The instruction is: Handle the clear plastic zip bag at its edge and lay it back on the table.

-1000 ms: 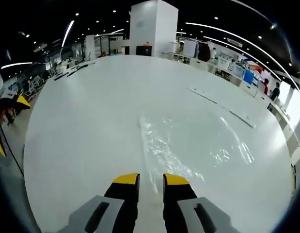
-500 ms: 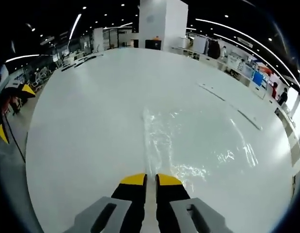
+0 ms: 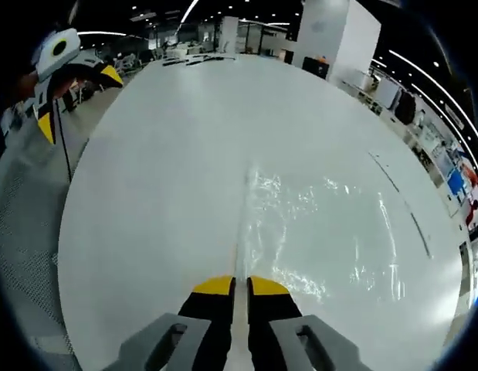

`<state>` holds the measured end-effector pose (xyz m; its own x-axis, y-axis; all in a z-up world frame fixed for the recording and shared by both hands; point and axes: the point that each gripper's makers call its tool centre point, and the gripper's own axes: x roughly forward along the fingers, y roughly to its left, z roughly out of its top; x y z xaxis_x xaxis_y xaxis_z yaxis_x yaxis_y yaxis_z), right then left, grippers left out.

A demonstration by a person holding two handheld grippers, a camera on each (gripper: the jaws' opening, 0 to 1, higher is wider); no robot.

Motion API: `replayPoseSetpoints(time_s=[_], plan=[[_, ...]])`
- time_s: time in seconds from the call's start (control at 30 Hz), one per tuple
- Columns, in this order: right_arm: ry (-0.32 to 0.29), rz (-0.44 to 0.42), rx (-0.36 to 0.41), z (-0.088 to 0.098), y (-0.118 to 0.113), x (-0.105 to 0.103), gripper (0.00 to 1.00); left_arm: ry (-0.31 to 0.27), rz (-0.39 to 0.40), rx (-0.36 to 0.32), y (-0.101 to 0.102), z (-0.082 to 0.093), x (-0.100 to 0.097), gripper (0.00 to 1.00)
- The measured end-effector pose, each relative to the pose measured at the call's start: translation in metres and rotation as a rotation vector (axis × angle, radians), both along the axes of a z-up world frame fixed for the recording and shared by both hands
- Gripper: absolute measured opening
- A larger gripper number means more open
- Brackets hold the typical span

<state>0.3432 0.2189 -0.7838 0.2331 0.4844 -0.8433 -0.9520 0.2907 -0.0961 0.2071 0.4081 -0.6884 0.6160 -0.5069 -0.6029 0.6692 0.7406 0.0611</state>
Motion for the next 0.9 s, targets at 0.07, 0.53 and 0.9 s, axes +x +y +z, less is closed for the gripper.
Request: replayPoseSetpoints(time_s=[0.07,0.53,0.9], plan=[[0.007,-0.012,0.009,0.001,0.002,-0.001,0.04,-0.002,-0.001,-0.001,-0.001,0.001,0.000,0.71],[0.037,-0.237,0.106,-0.002,0.016,0.014,0.19,-0.008,0.005,0.010,0.005,0.005,-0.003,0.70],[0.034,-0.146,0.085,0.002,0.015,0.004,0.03,-0.008,-0.005,0.024,0.004,0.006,-0.001,0.69]])
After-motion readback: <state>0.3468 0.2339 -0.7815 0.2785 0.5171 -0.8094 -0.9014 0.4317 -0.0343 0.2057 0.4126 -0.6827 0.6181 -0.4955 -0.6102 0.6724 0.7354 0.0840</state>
